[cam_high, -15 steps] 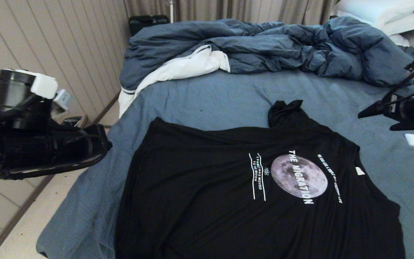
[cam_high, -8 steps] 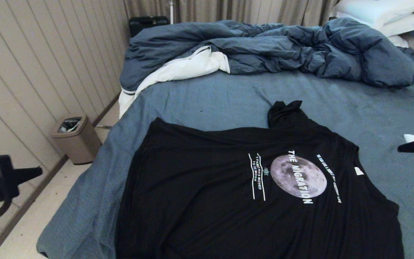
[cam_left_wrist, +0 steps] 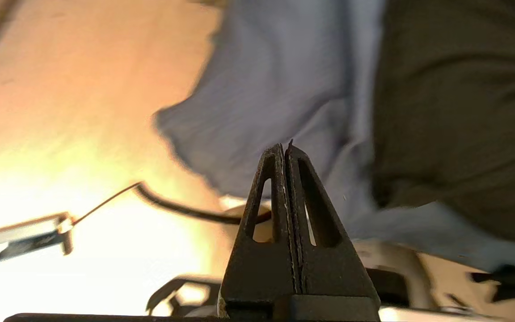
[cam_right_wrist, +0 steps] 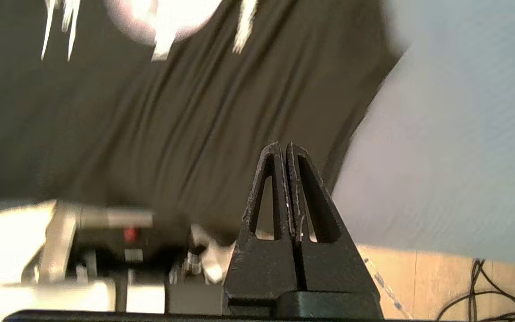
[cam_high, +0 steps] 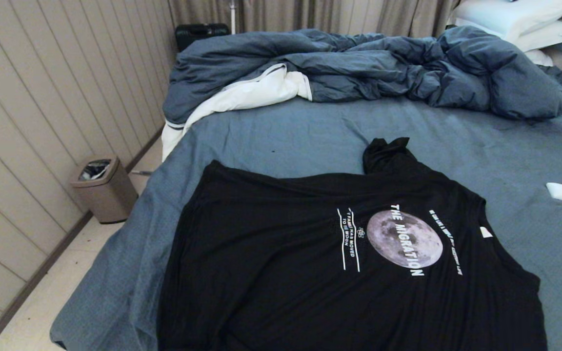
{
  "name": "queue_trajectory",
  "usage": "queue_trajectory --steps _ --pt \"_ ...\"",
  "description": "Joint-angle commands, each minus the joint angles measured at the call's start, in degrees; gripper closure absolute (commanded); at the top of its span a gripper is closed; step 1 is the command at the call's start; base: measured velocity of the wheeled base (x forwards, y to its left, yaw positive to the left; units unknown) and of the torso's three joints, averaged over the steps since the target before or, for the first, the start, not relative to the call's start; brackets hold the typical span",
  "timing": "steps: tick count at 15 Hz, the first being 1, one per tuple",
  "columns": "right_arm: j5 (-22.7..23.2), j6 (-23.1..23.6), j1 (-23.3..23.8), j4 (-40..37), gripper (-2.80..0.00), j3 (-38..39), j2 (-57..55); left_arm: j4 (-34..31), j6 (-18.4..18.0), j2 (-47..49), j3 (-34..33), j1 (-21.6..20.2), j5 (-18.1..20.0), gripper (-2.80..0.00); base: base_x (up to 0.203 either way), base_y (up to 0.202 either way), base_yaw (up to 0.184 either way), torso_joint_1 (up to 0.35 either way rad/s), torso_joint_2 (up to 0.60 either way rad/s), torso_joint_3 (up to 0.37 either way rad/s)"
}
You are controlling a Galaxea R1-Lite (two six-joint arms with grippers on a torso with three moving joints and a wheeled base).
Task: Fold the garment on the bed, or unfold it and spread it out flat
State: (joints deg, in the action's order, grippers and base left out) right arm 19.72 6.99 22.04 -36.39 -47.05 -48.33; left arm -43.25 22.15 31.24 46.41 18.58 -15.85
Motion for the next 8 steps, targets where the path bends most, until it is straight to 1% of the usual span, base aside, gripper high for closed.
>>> queue_trajectory --steps 1,3,4,6,7,8 --pt "0.06 0.67 -2.87 -2.29 0.00 4.01 9.96 -3.19 -0.12 -8.65 -2.02 -1.83 -0.73 0.00 0.000 0.000 0.000 0.000 0.00 0.000" --pt "-0.54 1.07 -7.98 -4.25 0.00 8.23 16.68 -5.79 -2.17 -13.80 -4.32 -4.49 -0.97 0.00 0.000 0.000 0.000 0.000 0.00 0.000" --pt "-1.49 1.11 -9.33 -4.57 0.00 10.89 20.20 -6.67 -2.99 -15.19 -6.36 -5.71 -1.40 0.00 0.000 0.000 0.000 0.000 0.00 0.000" --pt "-3.62 1.20 -10.51 -4.00 0.00 16.53 26.97 -5.98 -3.12 -15.24 -9.70 -6.33 -2.65 0.00 0.000 0.000 0.000 0.000 0.00 0.000" --pt "-4.50 1.23 -11.01 -3.11 0.00 19.00 29.45 -5.08 -3.18 -15.24 -10.12 -6.36 -2.50 0.00 0.000 0.000 0.000 0.000 0.00 0.000" --pt "-5.46 1.24 -11.31 -2.17 0.00 21.40 31.87 -2.50 -3.58 -15.24 -10.29 -6.36 -2.29 0.00 0.000 0.000 0.000 0.000 0.00 0.000"
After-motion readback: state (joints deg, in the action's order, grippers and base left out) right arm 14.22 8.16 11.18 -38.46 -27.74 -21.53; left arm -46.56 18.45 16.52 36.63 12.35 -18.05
